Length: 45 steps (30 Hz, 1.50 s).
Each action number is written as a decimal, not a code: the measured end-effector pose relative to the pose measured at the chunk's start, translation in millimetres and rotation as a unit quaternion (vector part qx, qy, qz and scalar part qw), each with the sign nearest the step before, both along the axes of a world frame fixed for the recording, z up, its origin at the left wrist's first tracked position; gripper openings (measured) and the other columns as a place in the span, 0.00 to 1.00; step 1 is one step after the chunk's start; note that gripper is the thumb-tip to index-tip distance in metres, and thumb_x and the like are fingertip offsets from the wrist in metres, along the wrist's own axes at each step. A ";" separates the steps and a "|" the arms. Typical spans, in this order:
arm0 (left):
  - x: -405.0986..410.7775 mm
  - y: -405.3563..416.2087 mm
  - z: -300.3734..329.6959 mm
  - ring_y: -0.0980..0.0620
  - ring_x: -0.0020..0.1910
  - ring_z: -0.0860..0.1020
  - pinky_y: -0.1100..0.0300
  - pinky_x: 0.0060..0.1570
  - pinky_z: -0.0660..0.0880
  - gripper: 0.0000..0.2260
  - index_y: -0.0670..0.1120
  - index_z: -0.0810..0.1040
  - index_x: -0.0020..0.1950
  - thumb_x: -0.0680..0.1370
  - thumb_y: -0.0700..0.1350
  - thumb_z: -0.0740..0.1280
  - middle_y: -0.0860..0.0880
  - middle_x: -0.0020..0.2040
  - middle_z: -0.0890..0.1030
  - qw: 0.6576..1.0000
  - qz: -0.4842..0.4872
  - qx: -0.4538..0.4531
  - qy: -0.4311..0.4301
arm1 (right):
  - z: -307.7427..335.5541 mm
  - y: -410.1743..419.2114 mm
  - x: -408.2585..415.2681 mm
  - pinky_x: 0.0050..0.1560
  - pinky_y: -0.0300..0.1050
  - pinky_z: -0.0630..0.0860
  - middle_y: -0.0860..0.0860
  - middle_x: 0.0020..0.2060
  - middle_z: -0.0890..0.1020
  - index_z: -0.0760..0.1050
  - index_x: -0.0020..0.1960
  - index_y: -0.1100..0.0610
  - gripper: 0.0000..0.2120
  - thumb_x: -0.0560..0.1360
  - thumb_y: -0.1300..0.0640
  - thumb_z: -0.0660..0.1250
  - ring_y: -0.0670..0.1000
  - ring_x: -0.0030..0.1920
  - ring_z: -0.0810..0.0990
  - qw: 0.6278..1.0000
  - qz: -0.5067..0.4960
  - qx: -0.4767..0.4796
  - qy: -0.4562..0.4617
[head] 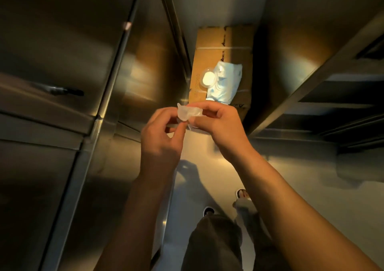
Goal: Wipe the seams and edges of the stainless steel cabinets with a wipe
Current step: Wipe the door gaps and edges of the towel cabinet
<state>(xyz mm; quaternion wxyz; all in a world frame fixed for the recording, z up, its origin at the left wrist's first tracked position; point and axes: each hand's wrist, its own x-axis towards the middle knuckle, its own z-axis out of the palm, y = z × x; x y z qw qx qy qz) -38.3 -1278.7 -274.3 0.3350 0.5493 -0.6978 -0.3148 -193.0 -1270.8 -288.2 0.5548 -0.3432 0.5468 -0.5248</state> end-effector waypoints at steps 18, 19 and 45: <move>-86.9 3.3 182.4 0.58 0.47 0.81 0.74 0.39 0.74 0.05 0.51 0.76 0.60 0.84 0.47 0.67 0.56 0.49 0.82 0.995 -0.067 -0.075 0.024 | 188.8 45.8 -84.6 0.52 0.50 0.85 0.48 0.50 0.88 0.85 0.58 0.55 0.12 0.75 0.60 0.77 0.49 0.53 0.87 0.977 -0.113 -0.142 0.110; -89.0 4.4 191.0 0.58 0.48 0.81 0.73 0.40 0.75 0.06 0.52 0.76 0.60 0.84 0.47 0.67 0.56 0.50 0.82 0.995 -0.064 -0.078 0.024 | 196.5 46.7 -86.2 0.51 0.49 0.85 0.48 0.50 0.88 0.85 0.58 0.56 0.11 0.75 0.61 0.77 0.49 0.52 0.87 0.977 -0.112 -0.147 0.107; -281.0 33.0 447.8 0.64 0.52 0.82 0.72 0.46 0.79 0.10 0.50 0.82 0.59 0.78 0.45 0.75 0.62 0.52 0.83 0.900 -0.095 -0.393 0.161 | 445.4 96.4 -273.7 0.49 0.39 0.84 0.46 0.51 0.85 0.84 0.53 0.55 0.09 0.76 0.64 0.75 0.50 0.54 0.85 0.778 -0.286 -0.472 0.301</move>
